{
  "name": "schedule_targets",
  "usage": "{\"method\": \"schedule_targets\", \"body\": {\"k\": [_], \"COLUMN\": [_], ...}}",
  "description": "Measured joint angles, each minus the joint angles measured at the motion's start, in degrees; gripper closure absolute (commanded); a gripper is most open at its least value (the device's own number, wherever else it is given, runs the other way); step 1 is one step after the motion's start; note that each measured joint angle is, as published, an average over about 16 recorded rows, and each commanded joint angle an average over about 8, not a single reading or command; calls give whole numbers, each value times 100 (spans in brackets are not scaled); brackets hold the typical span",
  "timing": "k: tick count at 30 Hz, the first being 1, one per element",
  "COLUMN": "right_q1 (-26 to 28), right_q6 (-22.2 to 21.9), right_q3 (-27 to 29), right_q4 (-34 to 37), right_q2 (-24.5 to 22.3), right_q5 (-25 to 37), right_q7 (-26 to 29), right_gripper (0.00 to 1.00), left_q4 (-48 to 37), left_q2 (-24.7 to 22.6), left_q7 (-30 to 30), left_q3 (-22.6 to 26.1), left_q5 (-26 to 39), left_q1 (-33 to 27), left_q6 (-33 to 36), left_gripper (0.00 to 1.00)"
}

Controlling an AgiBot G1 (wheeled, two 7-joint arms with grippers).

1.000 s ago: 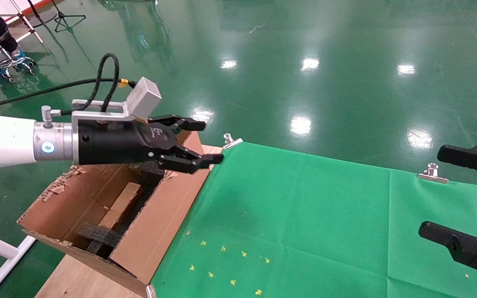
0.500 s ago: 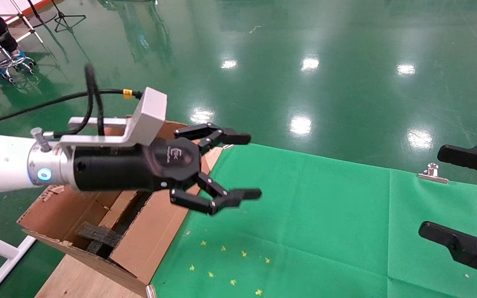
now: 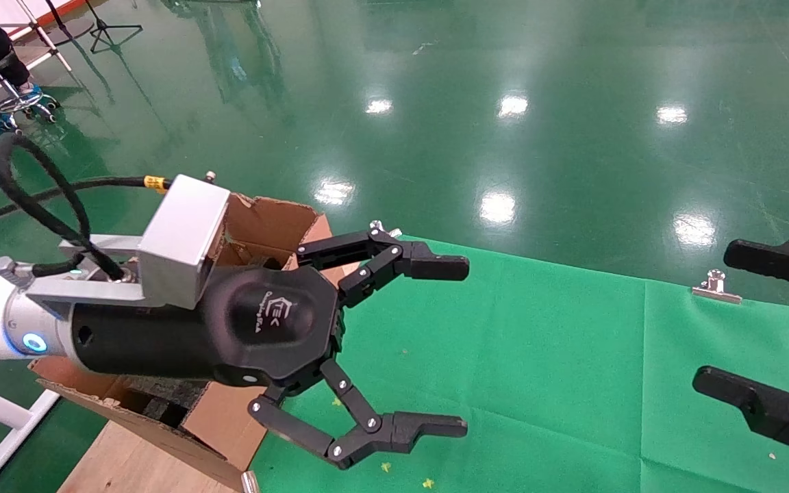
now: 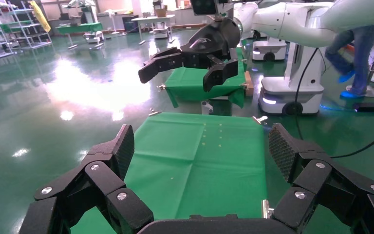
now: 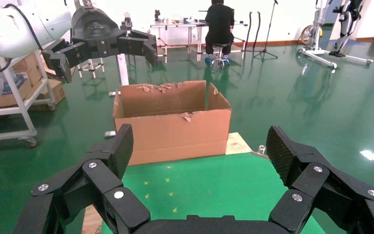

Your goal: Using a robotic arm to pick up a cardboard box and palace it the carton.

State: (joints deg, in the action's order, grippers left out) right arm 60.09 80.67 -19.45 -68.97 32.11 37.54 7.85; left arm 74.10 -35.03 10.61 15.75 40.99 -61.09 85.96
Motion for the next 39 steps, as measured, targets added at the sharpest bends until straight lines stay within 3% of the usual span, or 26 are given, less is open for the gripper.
{"method": "schedule_targets", "body": {"k": [39], "right_q1": [0], "right_q6": [-1], "right_q3": [0], "right_q4": [1], "right_q2": [0], "right_q5": [0], "right_q7": [0], "right_gripper": [0], "left_q4": [-65], "left_q2": [3], "left_q7": [22], "left_q3": [31], "left_q5": [103], "left_q1": [-55], "left_q6": [-33], "left_gripper": [0]}}
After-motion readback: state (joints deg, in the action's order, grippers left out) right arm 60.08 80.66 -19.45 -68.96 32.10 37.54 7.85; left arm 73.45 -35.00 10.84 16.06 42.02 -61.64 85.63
